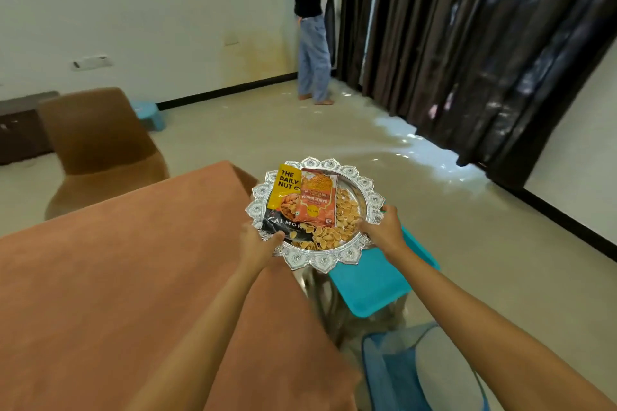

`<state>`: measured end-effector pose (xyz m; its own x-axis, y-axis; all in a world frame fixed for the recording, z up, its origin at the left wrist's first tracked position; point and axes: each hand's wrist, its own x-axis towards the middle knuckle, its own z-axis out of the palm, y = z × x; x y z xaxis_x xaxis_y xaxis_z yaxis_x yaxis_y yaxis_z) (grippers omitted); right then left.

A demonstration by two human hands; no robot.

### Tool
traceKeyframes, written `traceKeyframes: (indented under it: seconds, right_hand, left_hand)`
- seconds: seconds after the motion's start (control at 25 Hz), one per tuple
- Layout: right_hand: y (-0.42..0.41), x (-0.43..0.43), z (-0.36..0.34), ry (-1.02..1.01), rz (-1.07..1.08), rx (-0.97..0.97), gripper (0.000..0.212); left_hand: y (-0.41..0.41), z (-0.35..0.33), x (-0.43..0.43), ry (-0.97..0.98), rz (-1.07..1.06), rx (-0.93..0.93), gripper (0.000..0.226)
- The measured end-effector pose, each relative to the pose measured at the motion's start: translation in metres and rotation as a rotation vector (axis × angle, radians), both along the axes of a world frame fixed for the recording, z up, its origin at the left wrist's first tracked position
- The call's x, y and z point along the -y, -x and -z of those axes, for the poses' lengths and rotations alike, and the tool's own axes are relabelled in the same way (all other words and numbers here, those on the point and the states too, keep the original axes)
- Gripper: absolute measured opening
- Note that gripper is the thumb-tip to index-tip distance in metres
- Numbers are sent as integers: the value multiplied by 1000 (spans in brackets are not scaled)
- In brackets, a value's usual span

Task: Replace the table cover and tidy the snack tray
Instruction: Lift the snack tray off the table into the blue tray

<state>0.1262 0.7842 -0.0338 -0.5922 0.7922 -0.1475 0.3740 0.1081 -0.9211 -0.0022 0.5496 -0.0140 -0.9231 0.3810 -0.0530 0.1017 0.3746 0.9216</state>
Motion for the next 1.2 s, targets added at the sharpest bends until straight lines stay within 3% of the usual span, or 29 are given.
traceKeyframes:
  seconds: [0.08,0.16,0.24,0.68,0.96,1.2]
  right_hand:
    - [-17,-35,16,25,35,17,67]
    - [-33,-69,39,49,66,64,67]
    - [-45,-96,70,71,99,115,67]
    - [-68,-185,224,160,124,255,65]
    - [-75,-194,264,185,111,259,69]
    - [-72,-200,259,163,37,319,69]
  left_hand:
    - [-5,24,-44,21,65,45,24]
    - [-9,54,-88,97,68,121,53]
    - [-12,86,-122,151,80,171,64]
    - [-29,240,-213,411,237,306,53]
    - [-40,266,-223,480,190,306,62]
    - [-36,268,-225,568,246,273,60]
